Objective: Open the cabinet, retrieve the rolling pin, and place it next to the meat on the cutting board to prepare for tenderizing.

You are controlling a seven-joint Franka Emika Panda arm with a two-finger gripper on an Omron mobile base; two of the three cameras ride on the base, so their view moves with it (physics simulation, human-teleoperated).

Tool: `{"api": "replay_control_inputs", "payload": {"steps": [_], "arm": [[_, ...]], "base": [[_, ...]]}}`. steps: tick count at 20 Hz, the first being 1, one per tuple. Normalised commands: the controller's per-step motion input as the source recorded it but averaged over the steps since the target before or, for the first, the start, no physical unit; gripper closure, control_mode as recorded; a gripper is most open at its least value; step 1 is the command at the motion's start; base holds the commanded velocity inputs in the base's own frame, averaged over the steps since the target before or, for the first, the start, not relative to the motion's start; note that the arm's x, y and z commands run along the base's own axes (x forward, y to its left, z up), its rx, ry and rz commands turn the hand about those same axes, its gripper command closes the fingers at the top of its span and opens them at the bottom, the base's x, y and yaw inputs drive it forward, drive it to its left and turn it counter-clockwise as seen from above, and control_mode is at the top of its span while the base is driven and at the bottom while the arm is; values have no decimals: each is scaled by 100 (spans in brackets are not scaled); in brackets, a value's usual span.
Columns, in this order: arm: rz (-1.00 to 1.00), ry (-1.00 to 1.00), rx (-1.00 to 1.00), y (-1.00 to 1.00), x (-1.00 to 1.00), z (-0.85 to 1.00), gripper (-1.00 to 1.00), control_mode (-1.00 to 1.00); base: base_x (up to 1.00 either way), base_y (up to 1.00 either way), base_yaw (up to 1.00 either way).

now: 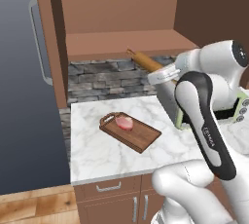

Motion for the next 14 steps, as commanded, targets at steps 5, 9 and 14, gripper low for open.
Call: {"api": "replay_control_inputs", "payload": {"steps": [5, 9, 14], "arm": [[0, 6, -9, -9, -54, -16, 100, -100], [0, 9, -13, -1, -35, -24, 100, -100], [0, 15, -15, 1, -6, -35, 100, -100]], "base": [[0, 0, 0], [0, 0, 0], [0, 0, 0]]}}
